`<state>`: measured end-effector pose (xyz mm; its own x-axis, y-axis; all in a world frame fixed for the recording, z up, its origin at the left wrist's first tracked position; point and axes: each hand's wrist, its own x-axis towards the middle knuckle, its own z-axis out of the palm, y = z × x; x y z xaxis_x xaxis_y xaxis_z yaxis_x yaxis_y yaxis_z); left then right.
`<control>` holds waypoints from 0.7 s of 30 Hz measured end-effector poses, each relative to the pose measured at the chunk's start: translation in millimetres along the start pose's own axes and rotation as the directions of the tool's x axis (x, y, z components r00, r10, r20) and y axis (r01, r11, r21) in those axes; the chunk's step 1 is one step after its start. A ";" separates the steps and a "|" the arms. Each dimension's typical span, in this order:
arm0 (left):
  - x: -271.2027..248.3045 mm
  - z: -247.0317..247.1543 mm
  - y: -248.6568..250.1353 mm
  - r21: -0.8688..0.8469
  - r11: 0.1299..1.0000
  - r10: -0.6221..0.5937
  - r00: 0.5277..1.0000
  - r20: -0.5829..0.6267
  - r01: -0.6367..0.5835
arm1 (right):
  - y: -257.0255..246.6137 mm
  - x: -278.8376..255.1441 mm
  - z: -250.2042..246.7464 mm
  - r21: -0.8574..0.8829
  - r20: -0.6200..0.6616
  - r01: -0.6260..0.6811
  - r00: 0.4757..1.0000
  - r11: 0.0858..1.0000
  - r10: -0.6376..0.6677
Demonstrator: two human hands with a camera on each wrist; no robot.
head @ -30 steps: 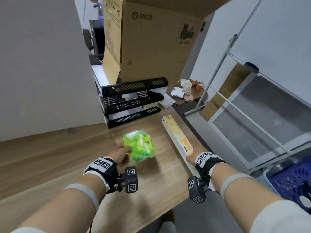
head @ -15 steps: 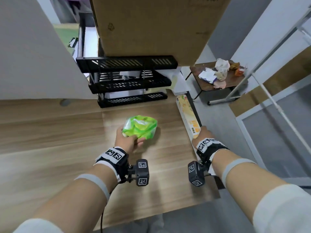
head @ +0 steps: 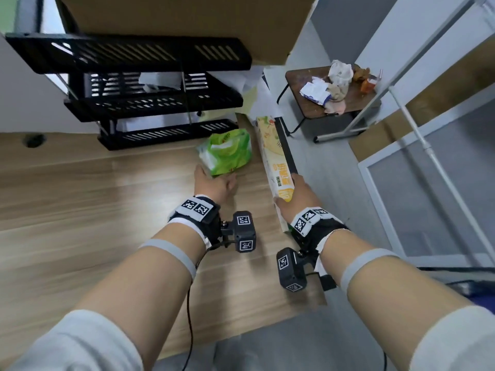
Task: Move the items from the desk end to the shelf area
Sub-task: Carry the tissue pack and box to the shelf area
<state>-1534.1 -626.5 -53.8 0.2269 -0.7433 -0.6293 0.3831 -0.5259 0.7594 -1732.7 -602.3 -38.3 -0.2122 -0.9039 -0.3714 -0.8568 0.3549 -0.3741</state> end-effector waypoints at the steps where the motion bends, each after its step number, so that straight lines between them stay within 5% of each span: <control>1: 0.3 2.6 2.4 0.008 1.000 0.003 1.000 0.017 -0.003 | 0.2 -1.2 0.0 0.021 -0.003 0.008 1.000 1.000 -0.008; 5: -4.8 -4.6 12.8 0.174 0.980 0.079 0.994 0.080 -0.092 | -5.4 -6.5 -3.6 0.046 -0.005 0.018 1.000 0.999 -0.018; 9: -23.7 -34.0 29.6 0.168 0.986 0.021 1.000 0.013 -0.023 | -38.7 -21.2 -13.1 -0.043 -0.142 0.017 0.990 0.999 -0.023; 13: -61.6 -81.0 63.2 0.043 0.999 -0.006 0.996 -0.086 0.009 | -98.6 -44.8 -16.4 0.045 -0.217 0.176 0.963 0.983 -0.162; 21: -142.8 -220.4 131.5 0.027 0.982 0.186 0.946 -0.264 -0.185 | -235.9 -116.2 7.5 0.337 -0.132 0.437 0.899 0.834 -0.417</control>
<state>-1318.8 -498.3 99.5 0.5224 -0.6921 -0.4981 0.3098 -0.3902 0.8670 -1502.4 -579.2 86.8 0.1047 -0.9923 -0.0657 -0.6492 -0.0182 -0.7604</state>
